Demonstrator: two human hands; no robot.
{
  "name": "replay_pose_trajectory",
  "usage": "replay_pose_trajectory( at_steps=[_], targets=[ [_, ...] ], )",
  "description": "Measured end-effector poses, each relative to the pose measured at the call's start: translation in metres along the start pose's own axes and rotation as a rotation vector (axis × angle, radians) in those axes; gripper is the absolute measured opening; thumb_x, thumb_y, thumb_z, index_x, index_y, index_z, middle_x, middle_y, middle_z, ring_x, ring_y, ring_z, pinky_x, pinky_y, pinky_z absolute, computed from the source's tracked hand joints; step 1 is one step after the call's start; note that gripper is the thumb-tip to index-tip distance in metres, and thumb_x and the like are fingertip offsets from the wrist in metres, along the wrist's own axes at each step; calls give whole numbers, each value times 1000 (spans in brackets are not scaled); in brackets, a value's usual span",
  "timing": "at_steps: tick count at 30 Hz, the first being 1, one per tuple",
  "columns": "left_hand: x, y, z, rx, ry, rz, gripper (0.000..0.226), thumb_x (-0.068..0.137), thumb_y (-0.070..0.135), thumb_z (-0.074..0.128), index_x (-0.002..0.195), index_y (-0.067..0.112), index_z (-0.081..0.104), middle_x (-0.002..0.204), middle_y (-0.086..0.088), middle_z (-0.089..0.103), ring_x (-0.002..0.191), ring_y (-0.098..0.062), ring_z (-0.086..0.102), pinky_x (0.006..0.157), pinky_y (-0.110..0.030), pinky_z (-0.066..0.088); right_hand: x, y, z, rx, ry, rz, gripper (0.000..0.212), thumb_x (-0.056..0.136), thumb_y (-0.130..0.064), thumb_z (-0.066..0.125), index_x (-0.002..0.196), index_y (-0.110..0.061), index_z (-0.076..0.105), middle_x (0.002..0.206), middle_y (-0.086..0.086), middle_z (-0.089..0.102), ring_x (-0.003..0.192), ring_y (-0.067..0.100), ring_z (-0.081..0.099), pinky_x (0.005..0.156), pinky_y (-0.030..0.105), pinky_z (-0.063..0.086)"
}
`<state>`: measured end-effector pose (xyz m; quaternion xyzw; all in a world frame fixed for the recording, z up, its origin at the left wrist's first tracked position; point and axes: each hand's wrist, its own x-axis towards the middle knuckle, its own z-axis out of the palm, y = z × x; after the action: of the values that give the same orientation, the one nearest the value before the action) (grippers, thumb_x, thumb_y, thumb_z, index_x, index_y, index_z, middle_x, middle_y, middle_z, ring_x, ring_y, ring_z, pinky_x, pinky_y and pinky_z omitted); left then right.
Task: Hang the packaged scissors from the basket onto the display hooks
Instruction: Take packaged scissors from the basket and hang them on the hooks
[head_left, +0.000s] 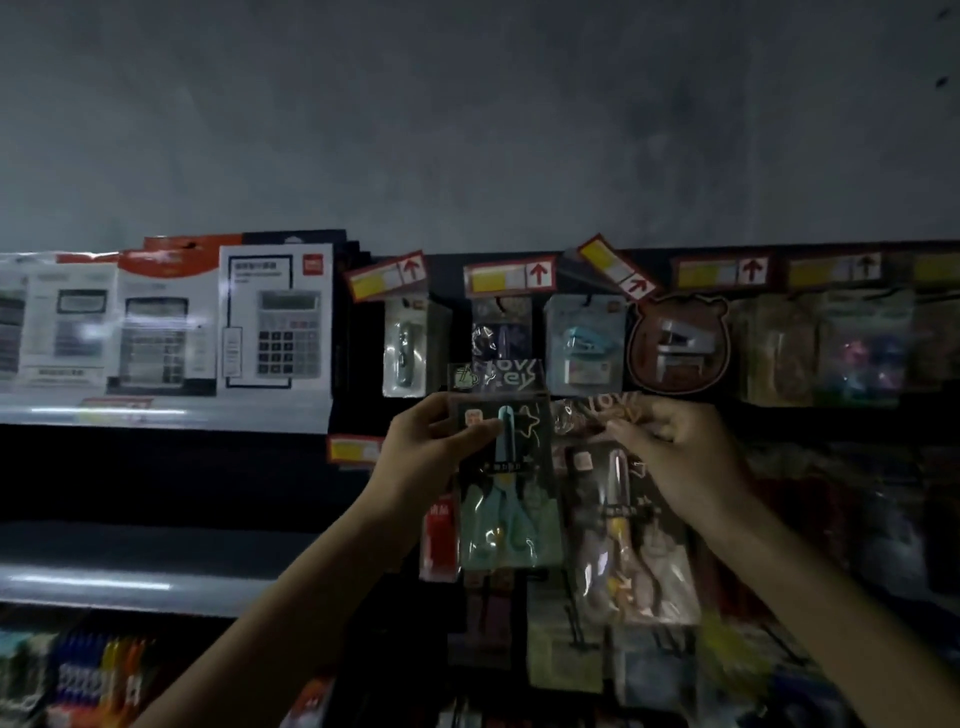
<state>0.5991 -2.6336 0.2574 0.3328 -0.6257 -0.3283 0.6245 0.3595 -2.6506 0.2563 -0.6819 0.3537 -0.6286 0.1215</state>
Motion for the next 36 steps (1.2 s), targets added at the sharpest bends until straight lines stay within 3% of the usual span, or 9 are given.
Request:
replay_pose_trajectory(
  at_steps=[4,10,12,16,19,23,28,33,36],
  targets=[
    [23,-4,3,8,-2,0,25,91,15,73,114,8,68,105,-9,76,96,-21,75,73,-31,61,28,9,-3,81,-102,111,23,100,-1,58,103,-19,70,96,2,77,87,9,74,78,22,52],
    [49,-8,-6,17,3,33,23,89,17,74,110,11,68,97,-5,77,85,-14,75,66,-26,58,59,13,20,124,-40,223,21,89,3,54,80,-4,73,82,9,74,78,20,68,68,29,48],
    [58,-11,-12,-14,-9,29,21,89,18,73,109,12,68,94,-3,77,85,-16,74,68,-29,58,68,10,34,125,-16,228,24,87,-16,58,77,-3,74,73,10,71,74,23,66,68,32,45],
    [76,-16,-22,-52,-63,2,23,90,19,74,112,14,68,104,-11,76,98,-28,74,65,-28,56,85,3,55,189,-54,304,62,65,-74,74,89,-17,80,84,4,78,73,22,69,73,38,47],
    [87,-15,-25,-36,-108,17,26,89,18,75,114,13,68,105,-12,76,102,-33,73,79,-40,60,94,-4,60,95,-158,286,28,79,-47,82,85,-20,82,83,-1,79,85,20,74,83,34,55],
    [100,-11,-24,-28,-149,2,32,87,15,75,117,9,67,107,-17,75,102,-38,72,88,-56,58,103,-6,72,211,-96,251,6,85,-15,79,90,-12,79,79,5,78,73,18,74,59,21,54],
    [124,-3,-20,-29,-85,10,25,95,27,68,112,10,68,104,-17,73,88,-32,70,91,-55,56,114,0,82,146,52,215,5,88,-16,77,84,-13,78,72,2,75,63,13,70,53,20,50],
    [162,12,-21,-116,30,22,28,100,26,62,122,9,65,108,-16,73,99,-31,74,91,-50,60,123,6,83,196,139,227,3,83,-13,80,80,-12,78,75,9,76,69,22,71,63,27,54],
    [170,21,-21,-117,17,33,21,102,22,58,114,8,67,93,-13,68,89,-26,67,89,-42,58,129,6,84,224,167,230,12,81,-18,84,84,-9,77,76,10,76,65,21,71,57,24,55]
  ],
)
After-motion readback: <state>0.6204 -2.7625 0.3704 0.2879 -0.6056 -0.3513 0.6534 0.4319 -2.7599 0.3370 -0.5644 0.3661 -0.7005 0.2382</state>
